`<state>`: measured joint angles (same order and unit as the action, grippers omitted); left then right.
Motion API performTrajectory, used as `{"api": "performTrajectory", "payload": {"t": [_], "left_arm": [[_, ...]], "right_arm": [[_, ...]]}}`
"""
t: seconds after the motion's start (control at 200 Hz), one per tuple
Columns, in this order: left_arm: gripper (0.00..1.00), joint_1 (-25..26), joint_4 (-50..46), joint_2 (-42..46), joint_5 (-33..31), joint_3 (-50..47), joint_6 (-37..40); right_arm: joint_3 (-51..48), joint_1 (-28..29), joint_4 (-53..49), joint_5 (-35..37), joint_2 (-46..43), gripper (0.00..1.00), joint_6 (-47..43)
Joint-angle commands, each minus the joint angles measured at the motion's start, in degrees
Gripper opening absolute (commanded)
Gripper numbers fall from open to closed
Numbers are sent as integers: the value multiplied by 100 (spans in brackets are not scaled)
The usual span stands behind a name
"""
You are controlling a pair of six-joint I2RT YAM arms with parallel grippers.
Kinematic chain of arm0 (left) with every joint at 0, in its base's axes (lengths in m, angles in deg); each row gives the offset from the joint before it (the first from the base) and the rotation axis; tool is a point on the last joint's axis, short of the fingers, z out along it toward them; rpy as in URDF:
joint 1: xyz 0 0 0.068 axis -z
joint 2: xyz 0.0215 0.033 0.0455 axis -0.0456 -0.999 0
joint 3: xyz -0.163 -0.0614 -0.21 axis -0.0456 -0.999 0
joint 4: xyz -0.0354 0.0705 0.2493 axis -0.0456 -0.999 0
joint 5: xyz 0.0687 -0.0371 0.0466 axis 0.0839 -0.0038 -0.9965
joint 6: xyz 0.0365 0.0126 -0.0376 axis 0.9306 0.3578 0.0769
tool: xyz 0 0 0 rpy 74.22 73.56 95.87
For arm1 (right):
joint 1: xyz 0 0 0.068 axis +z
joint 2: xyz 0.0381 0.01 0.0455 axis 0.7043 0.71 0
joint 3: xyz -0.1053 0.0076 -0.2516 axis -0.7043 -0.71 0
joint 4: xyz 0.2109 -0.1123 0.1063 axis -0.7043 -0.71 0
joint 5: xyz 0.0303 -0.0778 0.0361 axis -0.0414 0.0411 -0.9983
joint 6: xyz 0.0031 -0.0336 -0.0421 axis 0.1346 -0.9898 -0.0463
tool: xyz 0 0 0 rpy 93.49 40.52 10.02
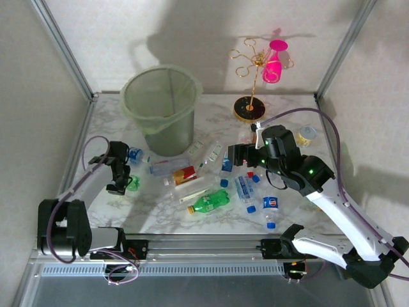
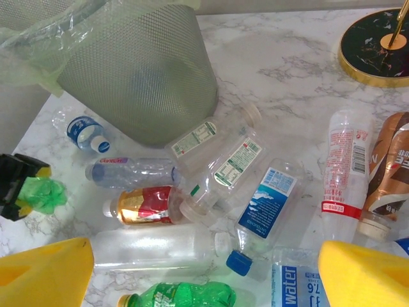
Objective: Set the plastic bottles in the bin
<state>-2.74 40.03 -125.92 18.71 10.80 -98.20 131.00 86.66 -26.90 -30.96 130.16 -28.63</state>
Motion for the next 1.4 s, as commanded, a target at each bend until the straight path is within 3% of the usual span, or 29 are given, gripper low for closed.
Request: {"api": "performTrajectory", "payload": {"t": [0.0, 0.295, 0.405, 0.686, 0.806, 1.006, 1.227, 1.397], "left_arm": [[54, -33, -693, 594, -543, 452, 229], [49, 67, -1380, 1883, -1087, 1500, 647], [50, 208, -1129, 2124, -1223, 2266, 1521], [41, 852, -102, 1974, -84, 3902, 3982], [37, 1374, -90, 1512, 248, 4428, 4702], [33, 2427, -316, 399, -184, 5308, 5430], [35, 2474, -340, -807, -38, 6128, 5523], [35, 2194, -194, -1589, 263, 6550, 5456]], "right_arm": [[340, 38, 8, 164, 77, 91, -170], [672, 39, 382, -193, 290, 90, -372], [910, 97, 414, -440, 519, 87, -399], [1469, 429, 712, -823, 1045, 85, -713], [1919, 517, 725, -1052, 1390, 86, -886], [2567, 515, 934, -1250, 1898, 88, -1009], [2798, 403, 1113, -1034, 2213, 89, -684], [1814, -468, 1680, -1597, 1751, 88, 240]]}}
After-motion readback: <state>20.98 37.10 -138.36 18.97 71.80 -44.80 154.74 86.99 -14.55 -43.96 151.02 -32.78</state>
